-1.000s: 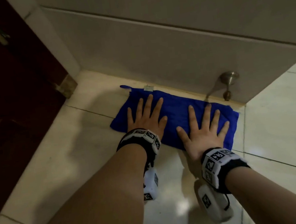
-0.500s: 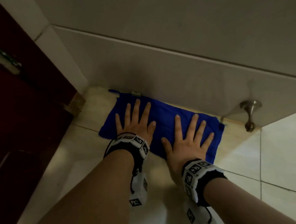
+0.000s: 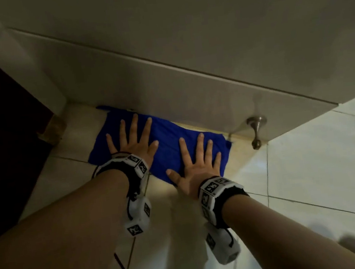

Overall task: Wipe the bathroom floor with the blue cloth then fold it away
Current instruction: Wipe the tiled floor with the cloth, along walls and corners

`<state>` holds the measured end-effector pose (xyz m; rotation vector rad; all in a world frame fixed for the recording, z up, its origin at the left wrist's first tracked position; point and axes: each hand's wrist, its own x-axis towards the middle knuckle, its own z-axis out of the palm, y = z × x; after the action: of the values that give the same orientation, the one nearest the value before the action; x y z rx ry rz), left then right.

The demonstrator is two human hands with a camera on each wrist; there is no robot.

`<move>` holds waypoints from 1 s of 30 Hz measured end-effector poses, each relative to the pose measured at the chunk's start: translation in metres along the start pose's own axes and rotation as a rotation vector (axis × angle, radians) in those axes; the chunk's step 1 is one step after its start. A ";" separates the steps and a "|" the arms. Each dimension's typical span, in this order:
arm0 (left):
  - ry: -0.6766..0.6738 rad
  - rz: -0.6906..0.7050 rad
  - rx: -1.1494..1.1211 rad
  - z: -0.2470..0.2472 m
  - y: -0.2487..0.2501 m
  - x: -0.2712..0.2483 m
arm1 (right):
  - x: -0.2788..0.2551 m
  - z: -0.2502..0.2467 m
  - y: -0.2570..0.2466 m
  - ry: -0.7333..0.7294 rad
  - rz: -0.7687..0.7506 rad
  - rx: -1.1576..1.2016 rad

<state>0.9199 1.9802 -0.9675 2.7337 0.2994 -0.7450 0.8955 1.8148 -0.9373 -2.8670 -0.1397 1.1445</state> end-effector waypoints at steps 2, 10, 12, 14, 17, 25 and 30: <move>-0.012 -0.002 0.010 -0.003 0.000 0.000 | -0.001 -0.003 0.002 -0.030 -0.016 0.004; 0.003 -0.016 0.034 0.001 -0.002 0.002 | 0.003 0.012 -0.001 0.093 -0.033 0.001; 0.014 0.000 0.034 0.002 -0.004 0.005 | 0.004 0.013 -0.003 0.117 -0.035 0.025; 0.032 0.015 0.046 0.002 -0.009 0.005 | 0.004 0.010 -0.006 0.115 -0.042 0.039; 0.083 -0.022 0.040 -0.004 -0.030 0.004 | 0.008 0.002 -0.018 0.084 -0.126 0.027; 0.075 -0.130 -0.040 -0.034 -0.088 0.025 | 0.037 -0.005 -0.076 0.099 -0.206 0.028; 0.174 -0.136 -0.011 -0.022 -0.087 0.024 | 0.038 0.009 -0.076 0.201 -0.206 -0.014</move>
<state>0.9268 2.0722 -0.9812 2.7936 0.5307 -0.5373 0.9120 1.8939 -0.9632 -2.8742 -0.4232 0.8176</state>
